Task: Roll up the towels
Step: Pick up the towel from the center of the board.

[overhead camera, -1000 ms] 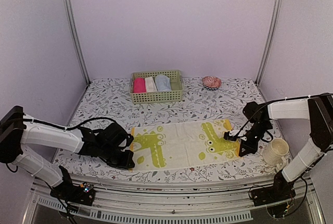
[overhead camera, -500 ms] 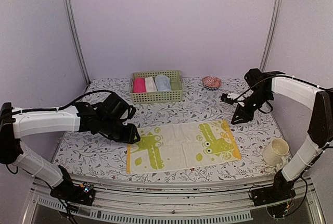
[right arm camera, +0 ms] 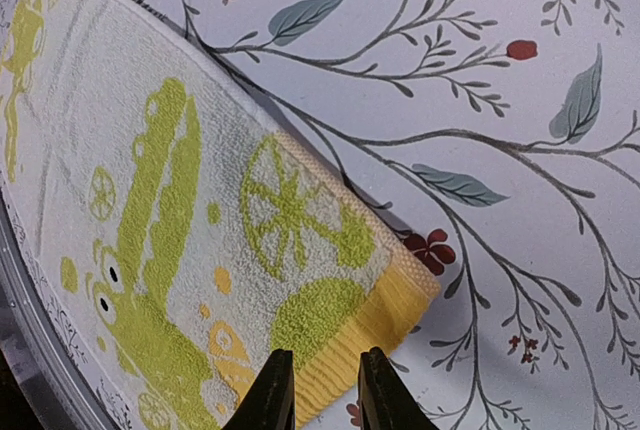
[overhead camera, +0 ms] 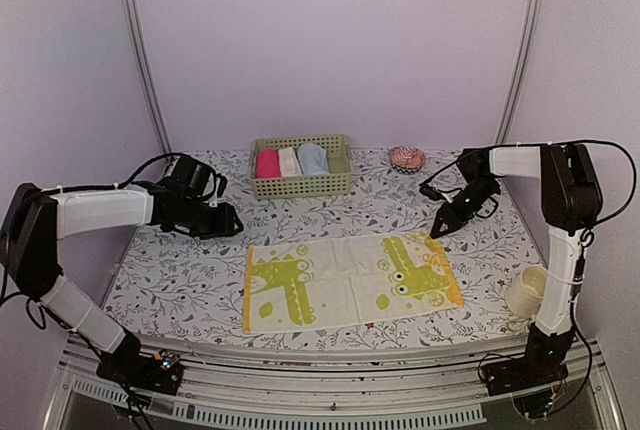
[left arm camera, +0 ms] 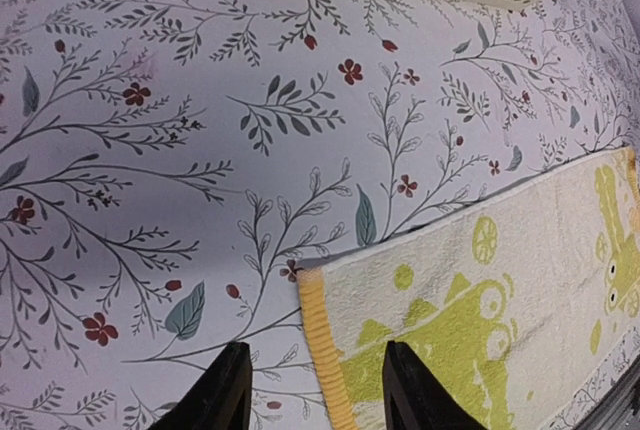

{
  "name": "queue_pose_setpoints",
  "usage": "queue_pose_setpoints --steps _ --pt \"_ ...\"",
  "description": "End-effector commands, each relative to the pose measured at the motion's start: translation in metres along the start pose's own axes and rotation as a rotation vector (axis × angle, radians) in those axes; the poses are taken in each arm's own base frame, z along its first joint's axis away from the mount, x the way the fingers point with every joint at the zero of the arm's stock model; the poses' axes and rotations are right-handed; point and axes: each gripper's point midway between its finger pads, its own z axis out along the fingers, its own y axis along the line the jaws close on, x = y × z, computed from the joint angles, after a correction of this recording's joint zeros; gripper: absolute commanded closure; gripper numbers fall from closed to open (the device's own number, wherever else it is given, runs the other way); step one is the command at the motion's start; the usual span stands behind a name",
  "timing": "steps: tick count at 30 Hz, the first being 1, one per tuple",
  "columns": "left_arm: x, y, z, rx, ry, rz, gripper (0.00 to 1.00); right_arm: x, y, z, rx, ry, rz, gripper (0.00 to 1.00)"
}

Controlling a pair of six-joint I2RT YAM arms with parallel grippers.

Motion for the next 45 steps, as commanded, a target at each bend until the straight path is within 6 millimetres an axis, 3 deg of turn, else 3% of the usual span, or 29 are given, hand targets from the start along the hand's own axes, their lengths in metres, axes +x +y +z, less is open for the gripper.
queue_pose_setpoints --steps 1,10,16,20,24,32,38,45 --pt "0.0 0.014 0.012 0.066 0.018 -0.034 0.53 -0.016 -0.005 0.005 -0.048 -0.042 0.074 0.74" --pt "0.024 0.021 0.038 0.12 0.123 -0.079 0.57 -0.013 -0.004 0.024 -0.138 -0.003 0.151 0.74" --pt "0.032 0.024 0.044 0.122 0.13 -0.092 0.6 -0.017 0.003 -0.014 -0.053 -0.06 0.104 0.74" --pt "0.04 0.029 0.054 0.107 0.157 -0.097 0.59 -0.022 -0.007 -0.027 0.01 -0.094 0.113 0.74" --pt "0.042 0.026 0.062 0.13 0.176 -0.094 0.57 -0.013 -0.022 -0.014 0.035 -0.053 0.151 0.74" --pt "0.047 0.023 0.065 0.155 0.195 -0.097 0.59 -0.004 -0.024 0.015 -0.06 0.009 0.208 0.74" --pt "0.05 0.024 0.066 0.153 0.201 -0.1 0.59 -0.022 -0.012 0.02 -0.159 -0.023 0.194 0.74" --pt "0.049 0.023 0.066 0.155 0.198 -0.105 0.6 -0.04 -0.013 0.014 -0.174 -0.063 0.179 0.78"
